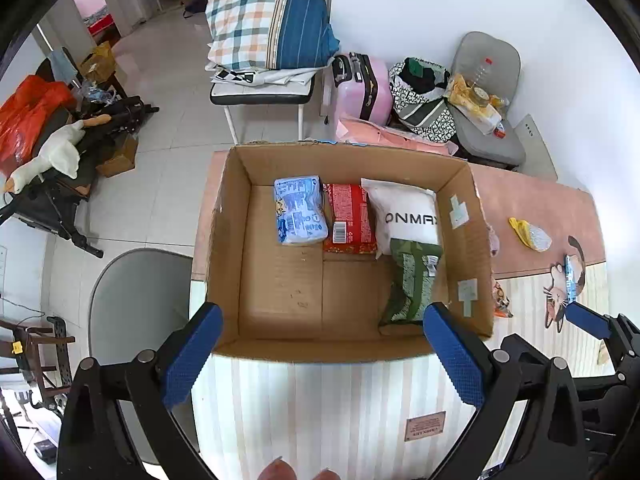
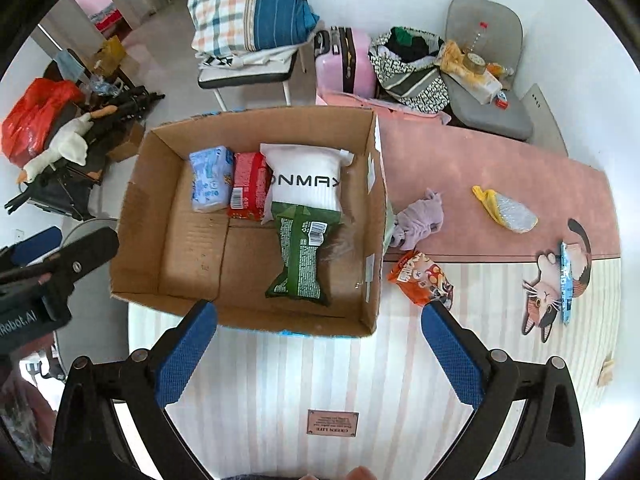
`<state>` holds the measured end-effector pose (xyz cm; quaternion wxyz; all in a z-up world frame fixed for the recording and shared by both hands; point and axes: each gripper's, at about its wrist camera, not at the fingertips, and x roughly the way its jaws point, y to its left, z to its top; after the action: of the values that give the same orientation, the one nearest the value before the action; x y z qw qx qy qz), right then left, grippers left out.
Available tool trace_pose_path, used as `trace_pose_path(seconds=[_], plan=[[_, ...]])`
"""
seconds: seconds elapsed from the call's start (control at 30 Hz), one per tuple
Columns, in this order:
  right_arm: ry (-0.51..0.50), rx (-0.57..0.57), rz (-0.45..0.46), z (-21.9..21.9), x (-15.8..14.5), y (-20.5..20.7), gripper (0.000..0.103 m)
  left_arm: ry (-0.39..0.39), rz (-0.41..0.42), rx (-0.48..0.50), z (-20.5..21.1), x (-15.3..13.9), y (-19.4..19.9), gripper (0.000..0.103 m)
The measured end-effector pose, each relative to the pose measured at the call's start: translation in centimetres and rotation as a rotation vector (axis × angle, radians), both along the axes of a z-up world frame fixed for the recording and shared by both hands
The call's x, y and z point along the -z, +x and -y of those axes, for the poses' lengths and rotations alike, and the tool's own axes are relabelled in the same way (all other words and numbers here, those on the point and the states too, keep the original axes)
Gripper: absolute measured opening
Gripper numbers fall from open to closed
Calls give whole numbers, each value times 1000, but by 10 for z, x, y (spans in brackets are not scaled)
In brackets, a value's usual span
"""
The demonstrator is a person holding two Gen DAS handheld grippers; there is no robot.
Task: Organize soft objects
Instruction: 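Grasp the orange-white chip bag with the left tool while the right tool grasps the glitter toy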
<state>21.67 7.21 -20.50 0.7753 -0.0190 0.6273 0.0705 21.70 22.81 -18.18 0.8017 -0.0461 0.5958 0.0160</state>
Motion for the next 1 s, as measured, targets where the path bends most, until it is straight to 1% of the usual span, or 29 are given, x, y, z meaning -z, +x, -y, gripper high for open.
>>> trace_pose_path(seconds=[0.1, 0.2, 0.27, 0.33, 0.4, 0.5, 0.53, 0.57, 0.6, 0.63, 0.67, 0.77, 0.8, 0.87, 0.93, 1.0], plan=[[32, -6, 5, 7, -11, -8, 103, -5, 11, -13, 5, -9, -9, 103], [68, 11, 20, 23, -20, -16, 103, 7, 24, -2, 20, -19, -18, 103], [85, 45, 31, 46, -26, -20, 103, 20, 40, 18, 37, -25, -22, 103], [101, 85, 35, 69, -30, -21, 103, 16, 46, 47, 61, -29, -22, 103], [97, 141, 44, 103, -34, -23, 103, -13, 34, 71, 88, -29, -18, 103], [70, 240, 52, 164, -36, -26, 103, -120, -5, 94, 138, -19, -7, 103], [64, 264, 50, 180, -35, -26, 103, -161, -35, 108, 161, -11, 0, 103], [55, 306, 40, 208, -32, -26, 103, -184, -62, 119, 177, -3, 6, 103], [49, 329, 33, 224, -30, -25, 103, -205, -96, 133, 195, 7, 13, 103], [42, 359, 27, 245, -27, -25, 103, -214, -146, 153, 220, 23, 23, 103], [31, 390, 24, 268, -23, -25, 103, -228, -188, 158, 235, 37, 31, 103], [6, 459, -3, 330, -6, -22, 103, -223, -296, 144, 277, 81, 53, 102], [0, 472, -11, 345, -1, -21, 103, -209, -335, 135, 289, 98, 61, 102], [-17, 498, -41, 381, 17, -19, 103, -192, -387, 107, 305, 124, 73, 101], [-31, 511, -57, 404, 30, -19, 103, -185, -451, 68, 317, 153, 85, 101], [-45, 521, -88, 428, 48, -16, 103, -164, -494, 34, 316, 175, 91, 101]])
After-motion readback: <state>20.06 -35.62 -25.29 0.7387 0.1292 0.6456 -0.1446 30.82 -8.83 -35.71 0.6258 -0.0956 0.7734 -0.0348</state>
